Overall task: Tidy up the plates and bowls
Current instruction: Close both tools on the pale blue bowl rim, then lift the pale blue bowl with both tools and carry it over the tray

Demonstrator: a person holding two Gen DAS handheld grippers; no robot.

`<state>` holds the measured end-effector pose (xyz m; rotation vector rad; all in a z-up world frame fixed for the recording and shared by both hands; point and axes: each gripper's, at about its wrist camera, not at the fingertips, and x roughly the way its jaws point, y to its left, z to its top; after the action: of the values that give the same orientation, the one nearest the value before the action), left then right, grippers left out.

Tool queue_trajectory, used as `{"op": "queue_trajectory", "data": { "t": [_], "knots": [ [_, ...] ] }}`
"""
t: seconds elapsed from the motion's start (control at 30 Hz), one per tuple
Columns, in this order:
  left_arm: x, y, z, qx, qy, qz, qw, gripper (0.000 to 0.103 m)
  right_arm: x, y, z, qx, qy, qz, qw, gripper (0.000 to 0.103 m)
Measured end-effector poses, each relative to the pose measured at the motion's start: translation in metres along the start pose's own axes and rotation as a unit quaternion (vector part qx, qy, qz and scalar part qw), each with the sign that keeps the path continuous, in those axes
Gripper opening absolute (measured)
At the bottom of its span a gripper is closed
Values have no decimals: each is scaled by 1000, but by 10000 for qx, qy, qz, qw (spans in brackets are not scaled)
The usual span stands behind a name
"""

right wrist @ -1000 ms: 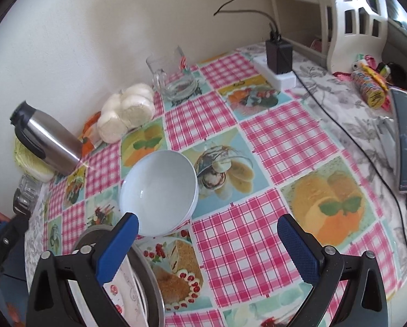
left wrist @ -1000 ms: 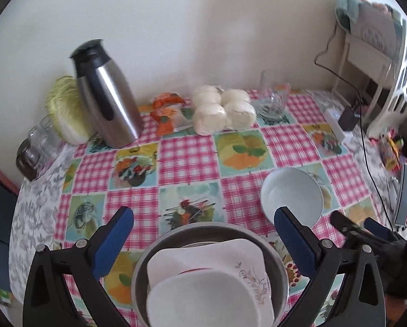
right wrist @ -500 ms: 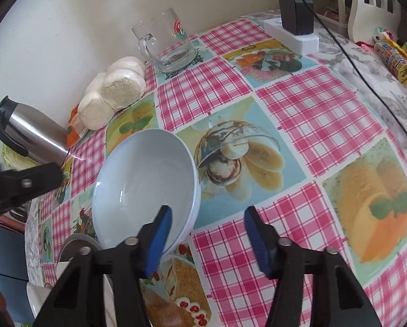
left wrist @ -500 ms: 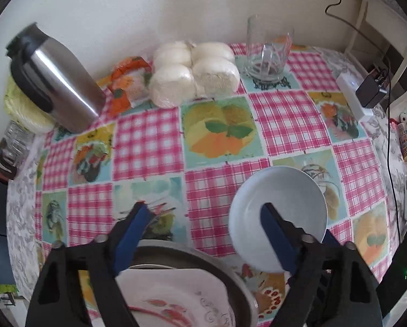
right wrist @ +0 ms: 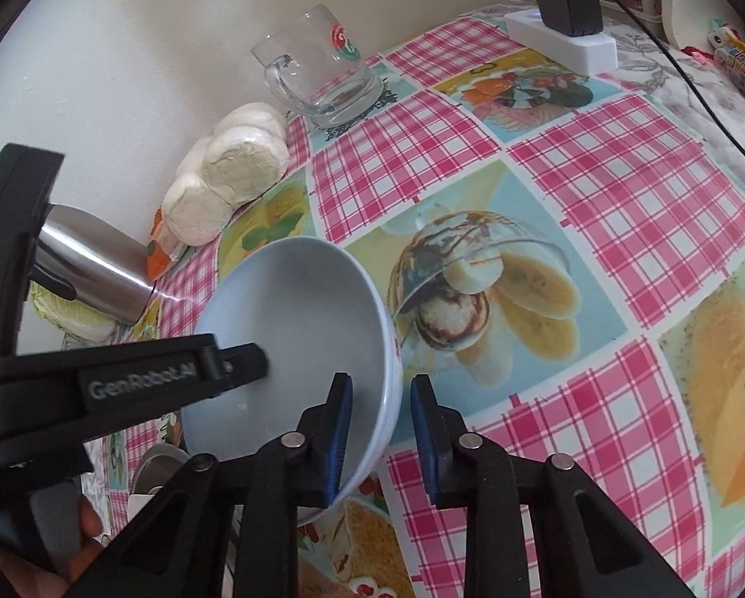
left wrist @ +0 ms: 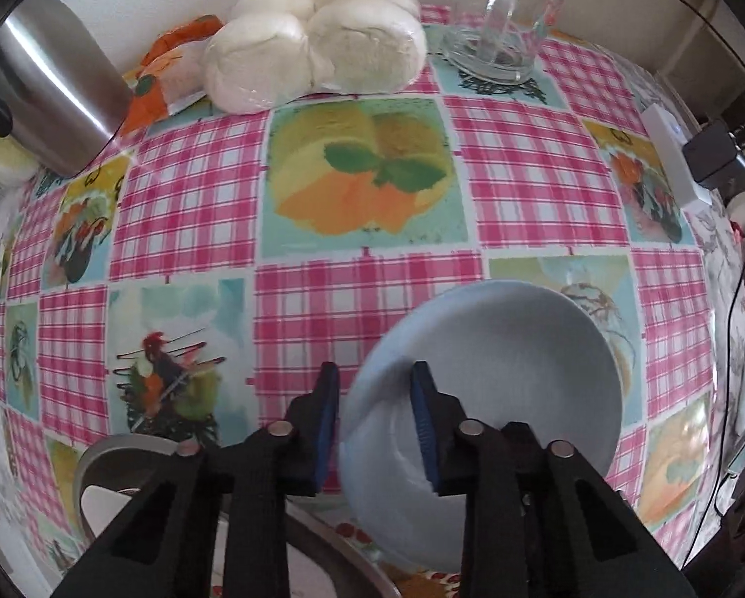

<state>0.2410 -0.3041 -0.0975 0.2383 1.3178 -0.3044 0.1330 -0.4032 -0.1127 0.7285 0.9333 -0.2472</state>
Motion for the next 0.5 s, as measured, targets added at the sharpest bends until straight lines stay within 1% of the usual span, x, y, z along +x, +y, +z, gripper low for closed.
{"op": "queue_trajectory", "data": {
  "t": [0.07,0.17,0.37,0.43,0.5],
  "knots": [
    [-2,-3,-2,49,-74,46,10000,25,0,0,0,42,-12,44,10000,20],
    [-5,-2,-5,-8,-176,-127,9998,21,1,0,-1,-3,-34,-30,10000,19],
    [-9,-1,-11,-38,-290,-308,9991,19,-7,-3,-1,-32,-94,-161,9998,18],
    [-17,-3,-17,54,-392,-319,9987,18,-11,-4,1,-6,-96,-148,9998,18],
    [-28,-4,-20,77,-532,-426,9976,18,-19,-4,3,4,-159,-142,9998,18]
  ]
}}
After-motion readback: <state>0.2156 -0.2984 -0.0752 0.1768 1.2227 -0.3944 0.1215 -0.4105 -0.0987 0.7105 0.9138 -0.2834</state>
